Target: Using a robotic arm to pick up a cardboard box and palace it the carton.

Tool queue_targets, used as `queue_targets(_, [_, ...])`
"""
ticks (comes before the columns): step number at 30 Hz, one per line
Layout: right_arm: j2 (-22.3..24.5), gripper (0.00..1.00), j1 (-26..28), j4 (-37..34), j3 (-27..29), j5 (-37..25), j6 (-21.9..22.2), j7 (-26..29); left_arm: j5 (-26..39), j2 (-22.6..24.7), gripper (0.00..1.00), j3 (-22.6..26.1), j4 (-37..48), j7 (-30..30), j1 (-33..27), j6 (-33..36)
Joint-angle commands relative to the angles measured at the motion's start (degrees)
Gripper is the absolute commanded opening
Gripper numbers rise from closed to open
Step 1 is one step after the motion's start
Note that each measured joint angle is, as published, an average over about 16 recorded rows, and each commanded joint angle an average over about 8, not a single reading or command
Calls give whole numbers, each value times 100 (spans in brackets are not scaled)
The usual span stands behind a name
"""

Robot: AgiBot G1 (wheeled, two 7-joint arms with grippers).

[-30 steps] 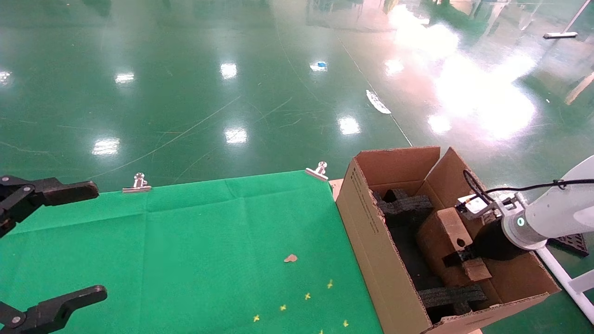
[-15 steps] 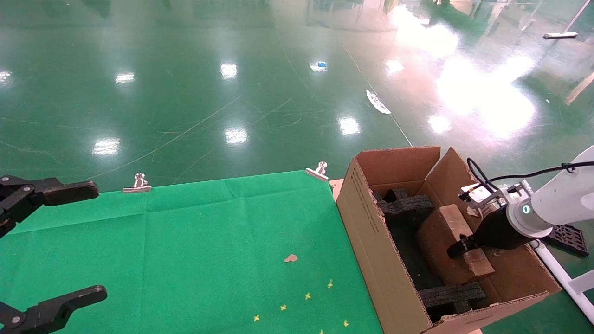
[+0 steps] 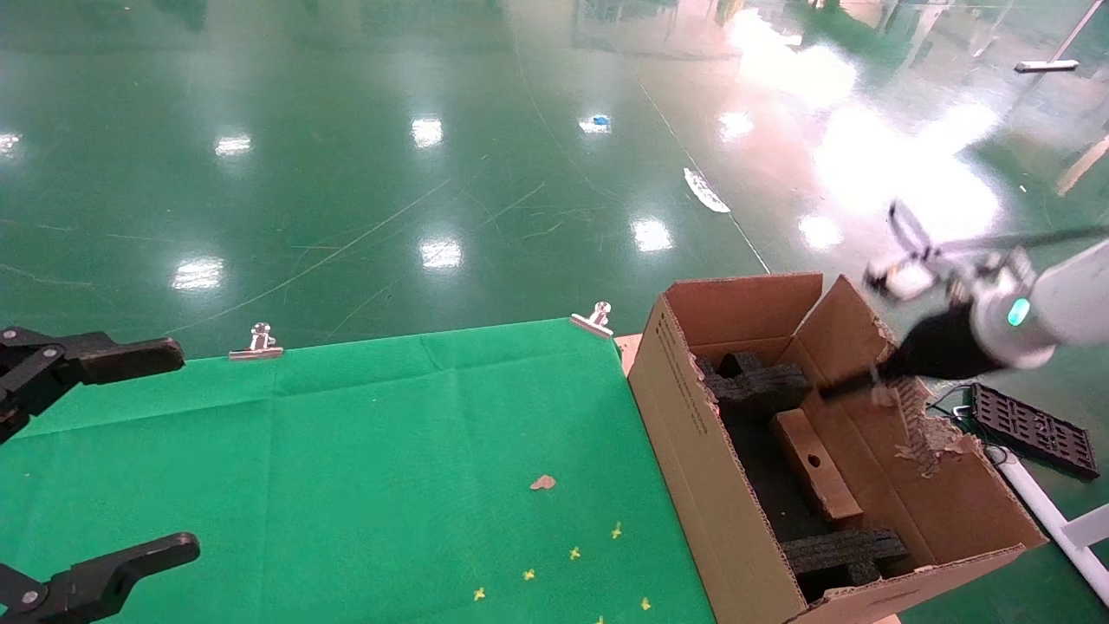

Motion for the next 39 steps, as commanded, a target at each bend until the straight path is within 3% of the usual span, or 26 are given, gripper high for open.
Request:
queue_targets(1, [111,100,287,138,74,32,-9,-176,0,0,100,1,0,0,0,0])
queue_targets(8, [912,100,1235,1439,402,98,156,-709,-2,-1,100,3,0,1,-1,-1])
queue_targets(16, [1628,100,1281,2691,757,468,485,-866,-4,-2,100,4,2,3,0,-3])
queue_targets(39, [1183,100,-1027,3702,3591,1252,-556,-1795,-9,-3,100,12,7,8,-4,-3])
